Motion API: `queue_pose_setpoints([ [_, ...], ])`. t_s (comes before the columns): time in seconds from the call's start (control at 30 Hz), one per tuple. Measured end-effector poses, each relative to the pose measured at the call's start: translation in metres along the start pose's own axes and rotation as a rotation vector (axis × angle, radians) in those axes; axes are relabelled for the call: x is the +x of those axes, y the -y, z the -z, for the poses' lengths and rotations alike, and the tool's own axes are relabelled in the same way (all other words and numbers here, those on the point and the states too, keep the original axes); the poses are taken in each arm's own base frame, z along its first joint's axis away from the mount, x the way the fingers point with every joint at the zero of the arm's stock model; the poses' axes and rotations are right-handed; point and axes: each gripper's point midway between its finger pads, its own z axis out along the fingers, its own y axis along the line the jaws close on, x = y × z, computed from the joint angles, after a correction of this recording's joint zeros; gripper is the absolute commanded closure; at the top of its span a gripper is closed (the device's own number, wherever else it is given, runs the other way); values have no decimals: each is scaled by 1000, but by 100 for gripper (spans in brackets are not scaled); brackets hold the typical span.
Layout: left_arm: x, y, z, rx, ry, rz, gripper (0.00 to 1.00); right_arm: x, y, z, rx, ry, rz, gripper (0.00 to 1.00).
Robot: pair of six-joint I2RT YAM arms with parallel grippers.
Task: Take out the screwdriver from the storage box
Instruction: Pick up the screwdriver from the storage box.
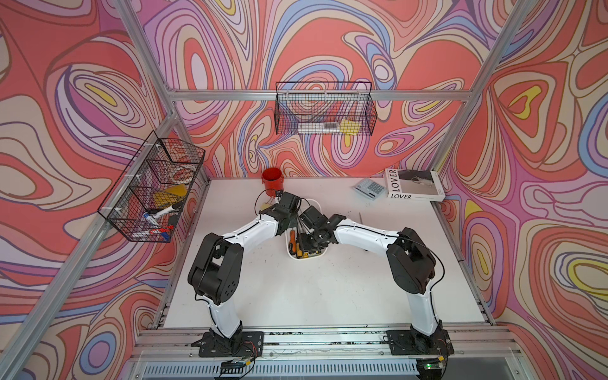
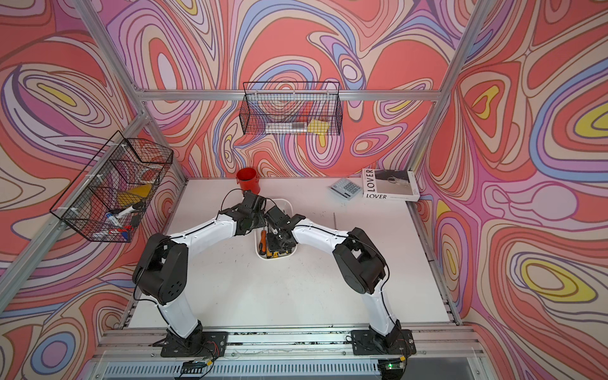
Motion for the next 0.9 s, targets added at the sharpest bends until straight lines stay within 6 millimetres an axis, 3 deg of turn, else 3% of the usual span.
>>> queue_pose_setpoints([
  [0.13, -1, -1, 0, -4, 2, 1, 100, 0, -1, -1, 14, 5, 1, 69],
  [0.3, -1, -2, 0, -6, 2, 1, 100, 0, 3, -2, 36, 7, -12, 87],
  [0.5, -1, -2, 0, -7, 4, 0, 100, 0, 5, -2, 48, 19, -30, 96],
  [0.57, -1, -2, 0, -7, 4, 1, 100, -1, 6, -1, 49, 28, -32, 93],
  [0.73, -1, -1, 0, -7, 4, 3, 100, 0, 10, -1, 73, 29, -31, 61],
  [0.9, -1, -1, 0, -7, 4, 4, 100, 1, 16, -4, 107, 21, -36, 67],
])
